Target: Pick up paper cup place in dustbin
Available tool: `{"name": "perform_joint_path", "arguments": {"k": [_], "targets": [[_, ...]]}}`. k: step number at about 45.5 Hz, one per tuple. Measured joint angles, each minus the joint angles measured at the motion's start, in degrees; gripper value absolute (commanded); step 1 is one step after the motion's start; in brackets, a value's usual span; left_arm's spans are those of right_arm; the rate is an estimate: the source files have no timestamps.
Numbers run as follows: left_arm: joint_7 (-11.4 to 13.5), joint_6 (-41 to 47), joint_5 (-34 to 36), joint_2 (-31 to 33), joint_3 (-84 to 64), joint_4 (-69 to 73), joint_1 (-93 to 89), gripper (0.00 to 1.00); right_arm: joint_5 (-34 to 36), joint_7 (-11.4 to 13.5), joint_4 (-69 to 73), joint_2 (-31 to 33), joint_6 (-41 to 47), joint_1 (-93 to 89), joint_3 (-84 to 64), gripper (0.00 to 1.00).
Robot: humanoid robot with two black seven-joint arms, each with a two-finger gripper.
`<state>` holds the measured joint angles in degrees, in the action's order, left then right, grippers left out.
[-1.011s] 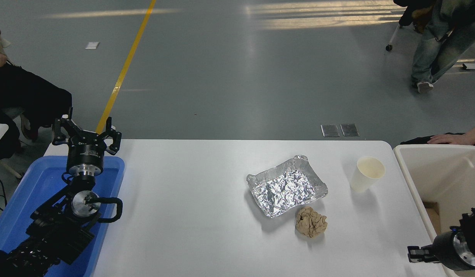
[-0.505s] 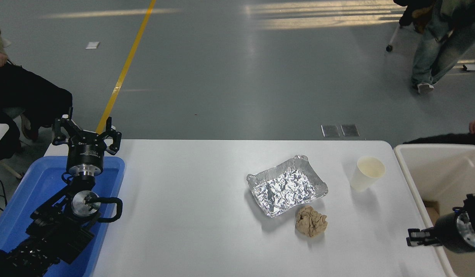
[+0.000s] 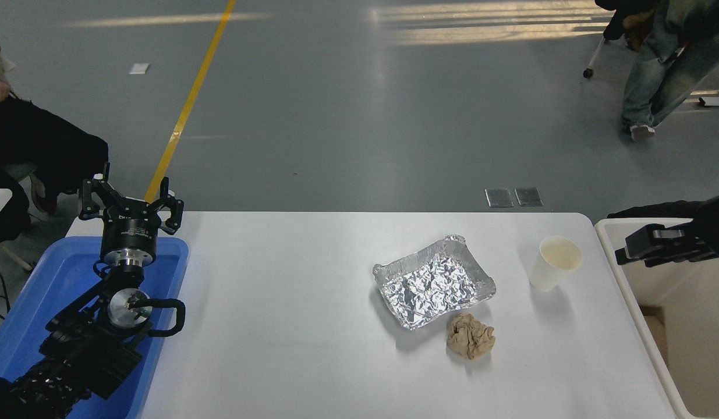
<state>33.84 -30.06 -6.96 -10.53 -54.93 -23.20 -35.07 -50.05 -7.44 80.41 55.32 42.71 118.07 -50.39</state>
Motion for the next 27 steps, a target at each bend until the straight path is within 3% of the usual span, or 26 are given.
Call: {"name": "perform_joint_path", "arguments": {"k": [15,27], "targets": [[0.0,0.0,0.0,0.0,0.0,0.0,0.1,0.99,14.7,-4.2,9.8,-19.6,1.8,23.2,-22.1,1.00],[0.0,0.1,-0.1,0.0,0.0,0.0,0.1,0.99,21.1,-5.4,15.0,-28.9,2.2,27.7,-26.5,1.00]]}}
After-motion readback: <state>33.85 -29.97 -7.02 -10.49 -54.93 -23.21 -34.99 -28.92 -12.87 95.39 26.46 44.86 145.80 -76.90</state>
